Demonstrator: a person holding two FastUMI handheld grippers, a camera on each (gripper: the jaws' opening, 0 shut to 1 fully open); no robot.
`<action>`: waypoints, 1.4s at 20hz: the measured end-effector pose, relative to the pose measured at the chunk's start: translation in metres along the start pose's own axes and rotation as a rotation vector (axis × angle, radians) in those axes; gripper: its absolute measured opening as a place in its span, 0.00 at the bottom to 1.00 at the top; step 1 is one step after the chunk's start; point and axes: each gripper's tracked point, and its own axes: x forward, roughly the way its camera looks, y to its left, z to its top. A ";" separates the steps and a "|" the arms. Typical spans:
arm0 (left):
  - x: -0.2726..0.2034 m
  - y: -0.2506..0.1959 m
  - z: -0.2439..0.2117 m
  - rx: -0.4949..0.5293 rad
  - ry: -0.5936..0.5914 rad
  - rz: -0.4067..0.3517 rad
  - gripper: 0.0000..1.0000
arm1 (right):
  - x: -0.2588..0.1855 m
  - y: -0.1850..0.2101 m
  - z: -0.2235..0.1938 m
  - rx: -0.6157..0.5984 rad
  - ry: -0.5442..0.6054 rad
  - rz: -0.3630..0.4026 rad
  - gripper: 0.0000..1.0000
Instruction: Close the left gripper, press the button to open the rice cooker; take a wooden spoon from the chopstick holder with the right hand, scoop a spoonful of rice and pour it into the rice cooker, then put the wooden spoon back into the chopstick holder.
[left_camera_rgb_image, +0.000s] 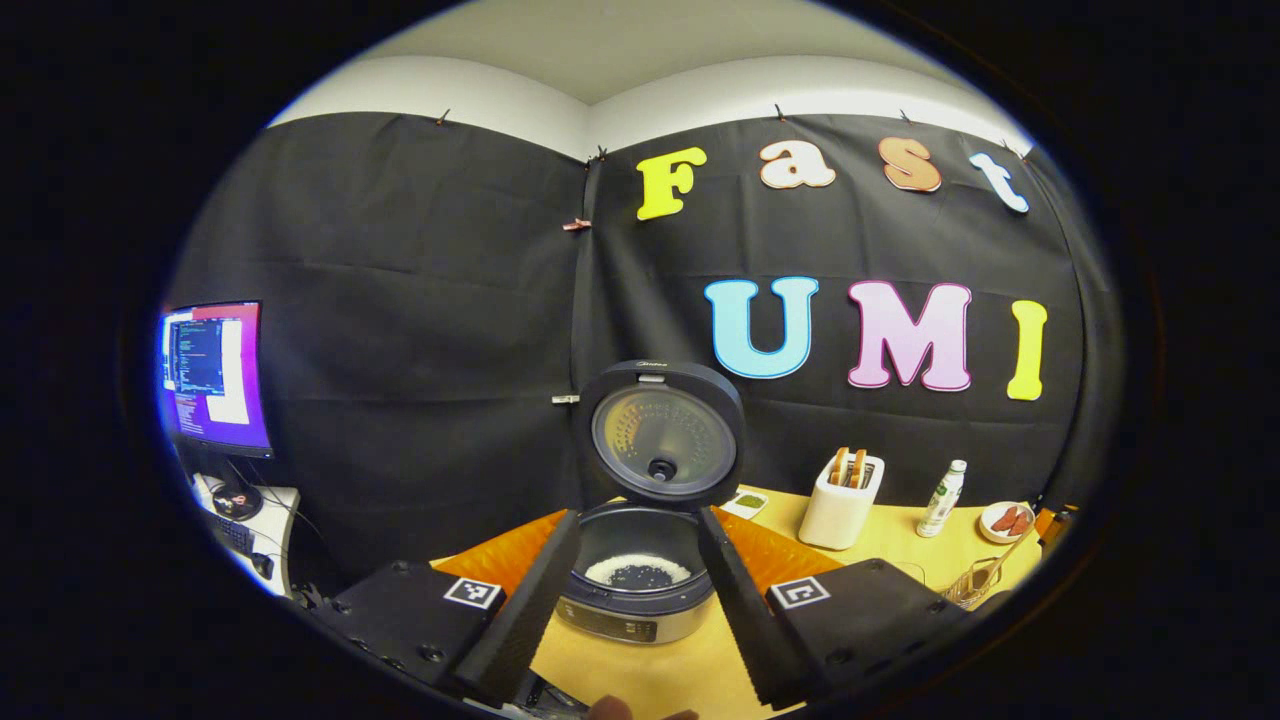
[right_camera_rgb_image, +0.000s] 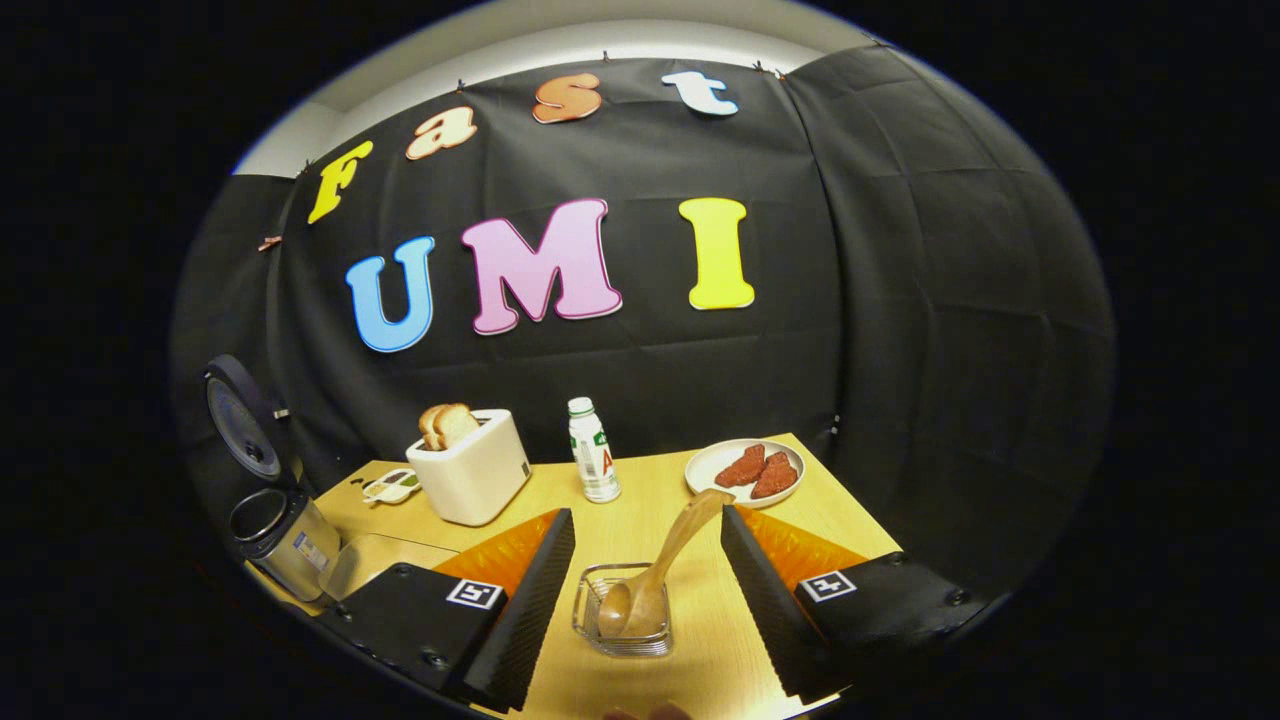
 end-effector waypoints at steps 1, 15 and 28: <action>-0.005 -0.002 -0.001 0.011 0.009 0.014 0.83 | 0.012 -0.003 -0.007 0.012 0.021 0.011 0.92; -0.041 -0.030 0.000 0.071 0.049 0.066 0.82 | 0.077 -0.016 -0.047 0.137 0.179 0.027 0.28; 0.027 -0.023 -0.002 0.058 0.049 -0.167 0.82 | 0.037 0.018 -0.015 0.034 0.118 -0.007 0.09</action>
